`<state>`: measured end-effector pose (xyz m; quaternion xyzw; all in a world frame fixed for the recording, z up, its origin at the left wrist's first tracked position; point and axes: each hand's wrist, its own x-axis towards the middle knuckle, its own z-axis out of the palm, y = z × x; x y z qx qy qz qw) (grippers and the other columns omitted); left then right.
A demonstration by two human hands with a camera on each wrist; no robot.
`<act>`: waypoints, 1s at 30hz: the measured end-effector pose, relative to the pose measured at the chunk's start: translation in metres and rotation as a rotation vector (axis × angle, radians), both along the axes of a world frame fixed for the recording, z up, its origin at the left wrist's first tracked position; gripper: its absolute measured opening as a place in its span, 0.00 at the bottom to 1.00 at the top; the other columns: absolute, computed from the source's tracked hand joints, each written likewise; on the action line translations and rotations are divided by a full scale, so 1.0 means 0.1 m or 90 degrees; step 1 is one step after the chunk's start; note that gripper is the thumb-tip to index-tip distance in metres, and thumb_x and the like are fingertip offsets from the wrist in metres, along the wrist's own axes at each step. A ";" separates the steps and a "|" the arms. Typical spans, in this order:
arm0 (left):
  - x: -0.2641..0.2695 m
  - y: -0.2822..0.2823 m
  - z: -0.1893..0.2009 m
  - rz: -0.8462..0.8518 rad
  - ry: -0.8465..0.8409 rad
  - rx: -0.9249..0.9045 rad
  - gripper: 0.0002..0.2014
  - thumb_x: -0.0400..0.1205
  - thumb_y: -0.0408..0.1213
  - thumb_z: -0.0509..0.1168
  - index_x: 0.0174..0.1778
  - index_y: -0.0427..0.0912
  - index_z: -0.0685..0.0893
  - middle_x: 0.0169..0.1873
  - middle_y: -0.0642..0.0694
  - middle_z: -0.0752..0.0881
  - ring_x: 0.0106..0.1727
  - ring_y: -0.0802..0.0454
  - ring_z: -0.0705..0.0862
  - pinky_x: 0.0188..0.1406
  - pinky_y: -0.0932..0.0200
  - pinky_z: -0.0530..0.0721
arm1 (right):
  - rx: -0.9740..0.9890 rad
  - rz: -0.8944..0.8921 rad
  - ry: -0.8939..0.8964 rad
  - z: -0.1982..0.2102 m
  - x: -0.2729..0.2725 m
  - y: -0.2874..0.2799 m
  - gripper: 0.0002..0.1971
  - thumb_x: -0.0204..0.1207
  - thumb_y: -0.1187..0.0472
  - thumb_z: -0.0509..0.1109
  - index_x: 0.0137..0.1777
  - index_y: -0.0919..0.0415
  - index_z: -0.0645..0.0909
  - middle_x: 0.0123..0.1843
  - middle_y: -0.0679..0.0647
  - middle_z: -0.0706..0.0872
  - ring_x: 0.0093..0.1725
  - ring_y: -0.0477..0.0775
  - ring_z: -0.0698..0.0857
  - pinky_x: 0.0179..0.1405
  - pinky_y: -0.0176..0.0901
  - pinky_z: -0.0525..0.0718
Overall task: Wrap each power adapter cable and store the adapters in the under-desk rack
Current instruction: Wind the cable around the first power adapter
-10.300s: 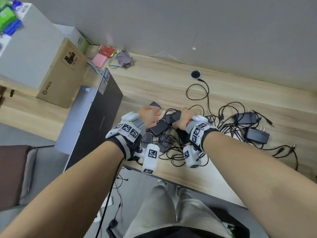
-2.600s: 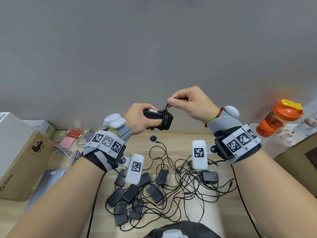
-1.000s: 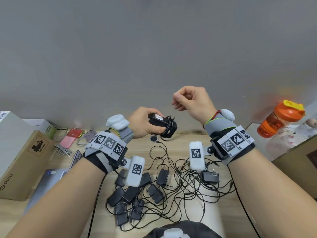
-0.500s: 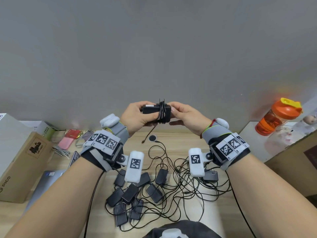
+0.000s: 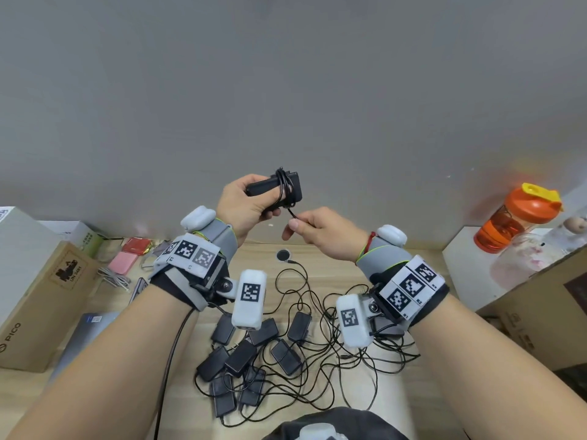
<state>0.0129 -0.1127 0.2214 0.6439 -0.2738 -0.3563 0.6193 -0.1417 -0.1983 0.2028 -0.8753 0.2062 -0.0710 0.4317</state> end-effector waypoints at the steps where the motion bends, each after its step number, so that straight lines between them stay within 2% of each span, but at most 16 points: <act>1: 0.03 0.00 -0.02 0.019 -0.029 0.012 0.10 0.75 0.33 0.77 0.47 0.38 0.83 0.34 0.40 0.86 0.25 0.52 0.83 0.26 0.65 0.81 | -0.020 -0.001 -0.004 0.05 -0.02 -0.01 0.16 0.88 0.54 0.59 0.50 0.56 0.89 0.26 0.48 0.68 0.21 0.42 0.67 0.26 0.32 0.66; 3: 0.08 0.02 -0.05 0.040 -0.087 0.040 0.10 0.74 0.31 0.78 0.45 0.38 0.82 0.34 0.39 0.86 0.22 0.53 0.83 0.23 0.65 0.80 | -0.047 0.000 -0.016 0.15 -0.05 -0.04 0.15 0.86 0.53 0.62 0.47 0.55 0.89 0.26 0.51 0.69 0.22 0.43 0.66 0.26 0.33 0.65; 6: 0.09 0.06 -0.09 0.009 -0.155 0.092 0.13 0.74 0.29 0.77 0.48 0.37 0.80 0.35 0.40 0.85 0.20 0.55 0.82 0.20 0.65 0.80 | -0.081 -0.010 -0.048 0.26 -0.08 -0.12 0.13 0.84 0.52 0.66 0.43 0.53 0.90 0.25 0.51 0.68 0.24 0.45 0.65 0.27 0.36 0.63; 9: 0.06 0.10 -0.12 -0.062 -0.168 0.142 0.15 0.74 0.30 0.77 0.53 0.39 0.81 0.37 0.42 0.86 0.20 0.54 0.82 0.22 0.65 0.81 | -0.108 -0.073 -0.096 0.31 -0.10 -0.23 0.10 0.81 0.52 0.71 0.40 0.51 0.90 0.23 0.44 0.74 0.25 0.41 0.72 0.30 0.30 0.67; 11: 0.01 0.11 -0.10 -0.119 -0.162 0.152 0.13 0.75 0.29 0.76 0.54 0.41 0.84 0.39 0.41 0.86 0.22 0.55 0.83 0.24 0.65 0.82 | -0.118 -0.126 -0.126 0.29 -0.09 -0.30 0.08 0.79 0.53 0.74 0.40 0.52 0.90 0.28 0.40 0.80 0.30 0.35 0.78 0.37 0.29 0.71; 13: -0.04 0.11 -0.07 -0.176 -0.154 0.151 0.12 0.75 0.29 0.76 0.53 0.41 0.86 0.38 0.41 0.86 0.22 0.55 0.83 0.26 0.66 0.82 | -0.096 -0.151 -0.158 0.21 -0.06 -0.34 0.05 0.76 0.53 0.76 0.40 0.49 0.89 0.37 0.41 0.87 0.37 0.37 0.83 0.45 0.37 0.79; 15: -0.07 0.11 -0.04 -0.208 -0.147 0.147 0.11 0.76 0.28 0.76 0.53 0.40 0.87 0.37 0.41 0.87 0.24 0.52 0.83 0.26 0.65 0.82 | 0.007 -0.156 -0.183 0.14 -0.03 -0.33 0.04 0.77 0.55 0.75 0.42 0.52 0.89 0.43 0.52 0.91 0.41 0.50 0.87 0.47 0.49 0.87; 17: -0.09 0.11 -0.02 -0.219 -0.133 0.142 0.10 0.76 0.28 0.75 0.52 0.40 0.87 0.36 0.41 0.87 0.24 0.50 0.83 0.26 0.65 0.82 | 0.123 -0.161 -0.204 0.12 -0.02 -0.29 0.05 0.80 0.60 0.73 0.43 0.58 0.87 0.41 0.65 0.88 0.38 0.55 0.87 0.41 0.51 0.90; 20: -0.10 0.12 -0.02 -0.221 -0.121 0.146 0.08 0.78 0.28 0.73 0.49 0.42 0.84 0.34 0.42 0.86 0.23 0.49 0.83 0.23 0.64 0.81 | 0.189 -0.178 -0.227 0.11 0.00 -0.23 0.07 0.82 0.62 0.70 0.42 0.61 0.85 0.39 0.69 0.85 0.35 0.59 0.86 0.34 0.50 0.90; 26: -0.16 0.10 -0.04 -0.144 -0.143 0.084 0.10 0.78 0.29 0.73 0.51 0.37 0.81 0.34 0.37 0.85 0.20 0.50 0.82 0.19 0.64 0.79 | 0.197 -0.233 -0.271 0.07 0.04 -0.20 0.09 0.81 0.57 0.71 0.39 0.55 0.86 0.36 0.61 0.86 0.34 0.59 0.87 0.33 0.56 0.91; 30: -0.19 0.06 -0.03 -0.055 -0.130 0.031 0.13 0.76 0.30 0.76 0.54 0.35 0.82 0.42 0.40 0.85 0.20 0.50 0.83 0.21 0.61 0.84 | 0.199 -0.258 -0.301 0.11 0.09 -0.16 0.09 0.82 0.56 0.69 0.41 0.53 0.84 0.40 0.58 0.85 0.38 0.56 0.86 0.30 0.54 0.90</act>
